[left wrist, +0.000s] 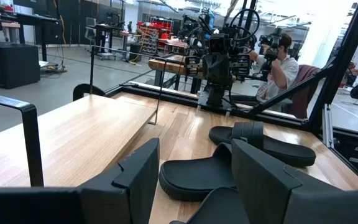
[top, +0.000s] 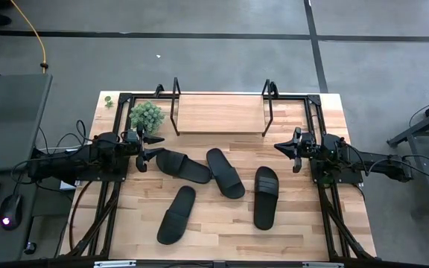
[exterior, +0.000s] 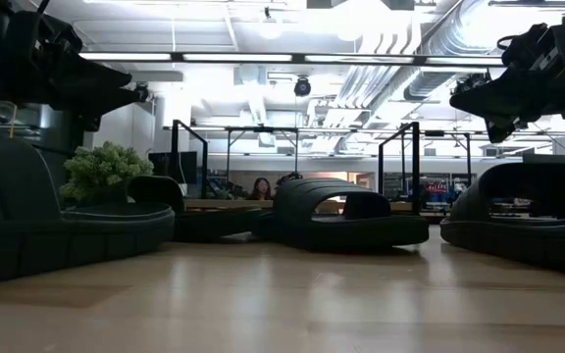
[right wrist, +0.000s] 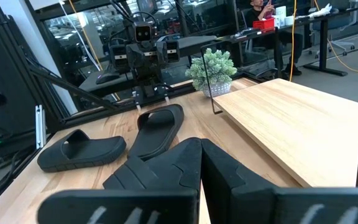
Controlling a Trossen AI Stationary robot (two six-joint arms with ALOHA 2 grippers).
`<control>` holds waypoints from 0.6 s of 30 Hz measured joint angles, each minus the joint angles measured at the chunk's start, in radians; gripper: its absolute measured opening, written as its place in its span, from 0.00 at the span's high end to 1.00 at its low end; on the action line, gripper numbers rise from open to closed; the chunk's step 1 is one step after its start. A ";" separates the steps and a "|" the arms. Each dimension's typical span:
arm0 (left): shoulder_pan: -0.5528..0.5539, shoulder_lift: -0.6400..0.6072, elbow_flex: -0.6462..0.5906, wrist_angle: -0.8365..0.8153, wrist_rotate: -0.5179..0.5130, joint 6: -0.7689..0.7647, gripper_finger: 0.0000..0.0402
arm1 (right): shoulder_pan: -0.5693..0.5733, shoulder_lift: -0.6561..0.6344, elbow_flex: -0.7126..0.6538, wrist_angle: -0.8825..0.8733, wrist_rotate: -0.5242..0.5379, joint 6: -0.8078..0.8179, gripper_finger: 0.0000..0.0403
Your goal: Pick and place slides into the shelf
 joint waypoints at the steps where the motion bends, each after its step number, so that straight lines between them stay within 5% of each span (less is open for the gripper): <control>1: 0.000 0.000 0.000 0.000 0.000 0.000 0.54 | 0.000 0.000 0.000 -0.001 0.000 0.001 1.00; 18: 0.000 0.000 0.000 0.000 -0.004 -0.055 0.54 | 0.000 0.000 0.000 0.018 0.000 -0.026 1.00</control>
